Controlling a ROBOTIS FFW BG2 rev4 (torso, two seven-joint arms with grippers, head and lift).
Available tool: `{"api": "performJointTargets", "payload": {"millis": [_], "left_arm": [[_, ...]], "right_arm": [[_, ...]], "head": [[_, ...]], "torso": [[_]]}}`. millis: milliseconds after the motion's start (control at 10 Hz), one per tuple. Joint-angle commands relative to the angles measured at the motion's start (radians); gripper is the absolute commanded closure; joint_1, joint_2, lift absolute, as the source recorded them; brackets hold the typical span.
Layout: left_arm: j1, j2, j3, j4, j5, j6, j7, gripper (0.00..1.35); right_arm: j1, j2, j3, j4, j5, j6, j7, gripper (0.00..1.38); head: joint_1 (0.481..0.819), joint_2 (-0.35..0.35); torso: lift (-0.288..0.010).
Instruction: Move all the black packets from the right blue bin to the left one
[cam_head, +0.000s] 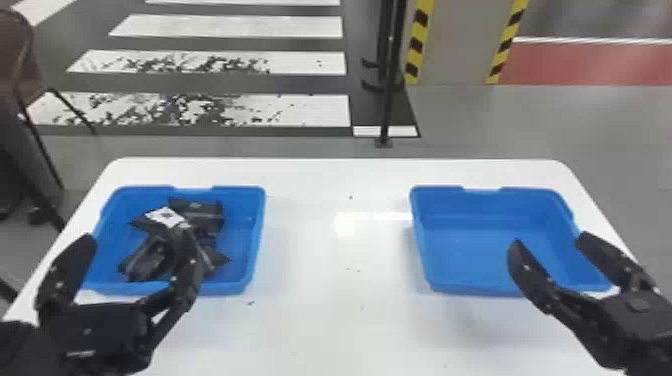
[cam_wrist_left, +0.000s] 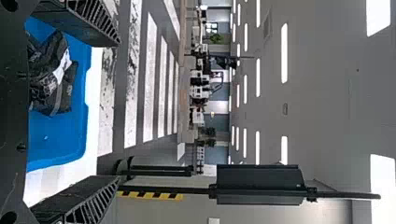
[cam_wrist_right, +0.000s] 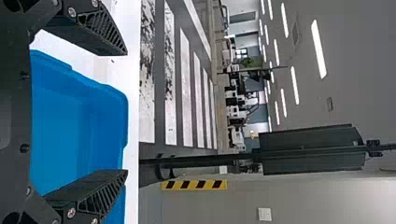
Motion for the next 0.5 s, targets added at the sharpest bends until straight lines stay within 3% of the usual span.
{"api": "performJointTargets", "payload": {"millis": [0,400], "left_arm": [[-0.002,0.001,-0.003,0.000,0.000,-0.002,0.000,0.00],[0.005,0.001,-0.003,0.000,0.006,0.000,0.000,0.00]], "right_arm": [[0.002,0.002,0.000,-0.006,0.000,0.000,0.000,0.14],[0.007,0.003,0.000,-0.016,0.000,0.000,-0.001,0.14]], "head": [[0.695,-0.009],[0.695,-0.009]], "torso": [[-0.140],[-0.140]]}}
